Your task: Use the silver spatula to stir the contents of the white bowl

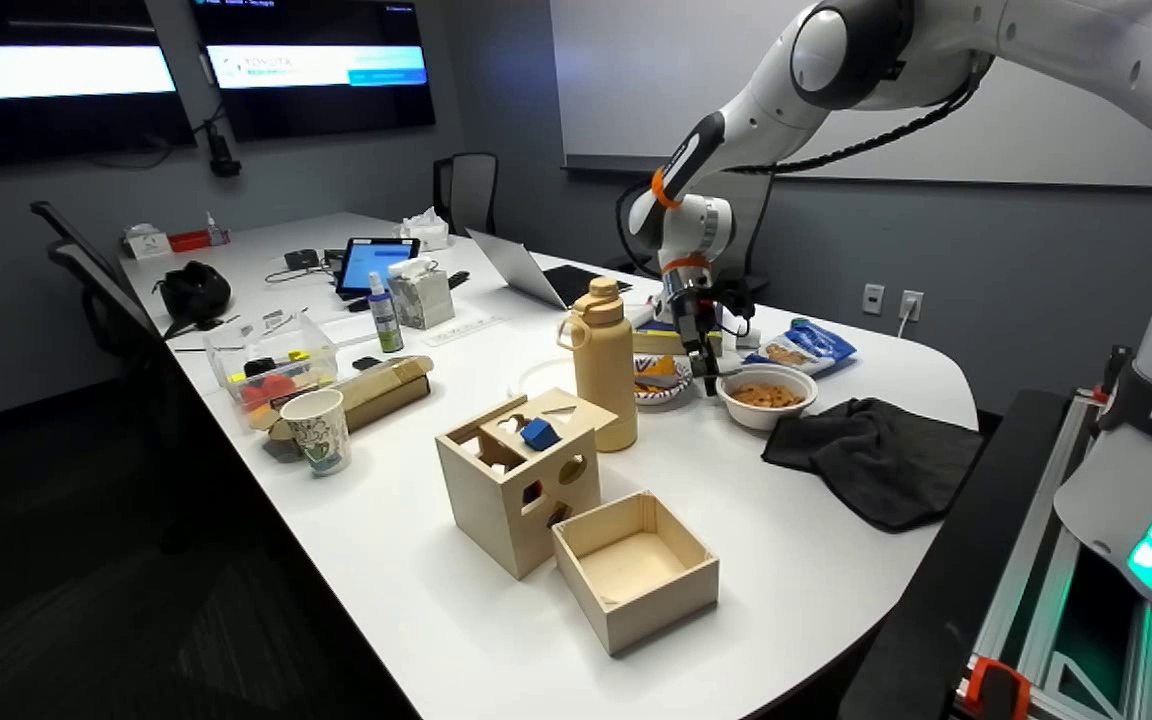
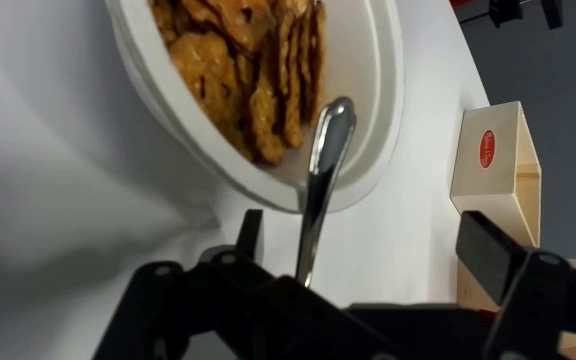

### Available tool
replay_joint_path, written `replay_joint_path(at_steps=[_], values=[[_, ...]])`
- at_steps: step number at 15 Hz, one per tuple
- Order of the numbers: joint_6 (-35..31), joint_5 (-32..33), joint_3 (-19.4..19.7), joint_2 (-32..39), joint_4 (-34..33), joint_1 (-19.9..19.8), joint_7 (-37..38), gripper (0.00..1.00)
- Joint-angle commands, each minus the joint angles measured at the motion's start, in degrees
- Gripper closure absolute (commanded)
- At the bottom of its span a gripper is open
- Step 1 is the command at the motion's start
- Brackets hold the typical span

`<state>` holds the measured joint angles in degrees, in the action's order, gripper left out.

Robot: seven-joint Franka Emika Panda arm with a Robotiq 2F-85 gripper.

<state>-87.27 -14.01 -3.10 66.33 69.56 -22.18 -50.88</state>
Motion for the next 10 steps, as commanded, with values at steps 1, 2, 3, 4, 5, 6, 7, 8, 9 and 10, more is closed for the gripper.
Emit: replay_joint_path(at_steps=[1,2,3,4,5,6,7,8,9,10], values=[[2.3,-1.3,-0.6,1.4,-2.9,-1.1,0.4,0.26],[2.3,-1.4,-0.6,1.4,-2.9,-1.2,0.4,0.3],[2.3,-1.4,-0.5,1.4,-3.0,-1.3,0.4,0.4],[2.3,-1.5,-0.6,1.4,-3.0,-1.4,0.4,0.48],[2.3,-1.5,-0.6,1.4,-3.0,-1.4,0.4,0.55],[2.4,-1.4,-0.5,1.4,-3.0,-1.4,0.4,0.63],[2.5,-1.4,-0.6,1.5,-3.1,-1.4,0.4,0.7],[2.5,-1.4,-0.6,1.6,-3.1,-1.4,0.4,0.79],[2.6,-1.4,-0.5,1.6,-3.1,-1.5,0.5,0.86],[2.7,-1.4,-0.5,1.6,-3.2,-1.5,0.5,0.95]])
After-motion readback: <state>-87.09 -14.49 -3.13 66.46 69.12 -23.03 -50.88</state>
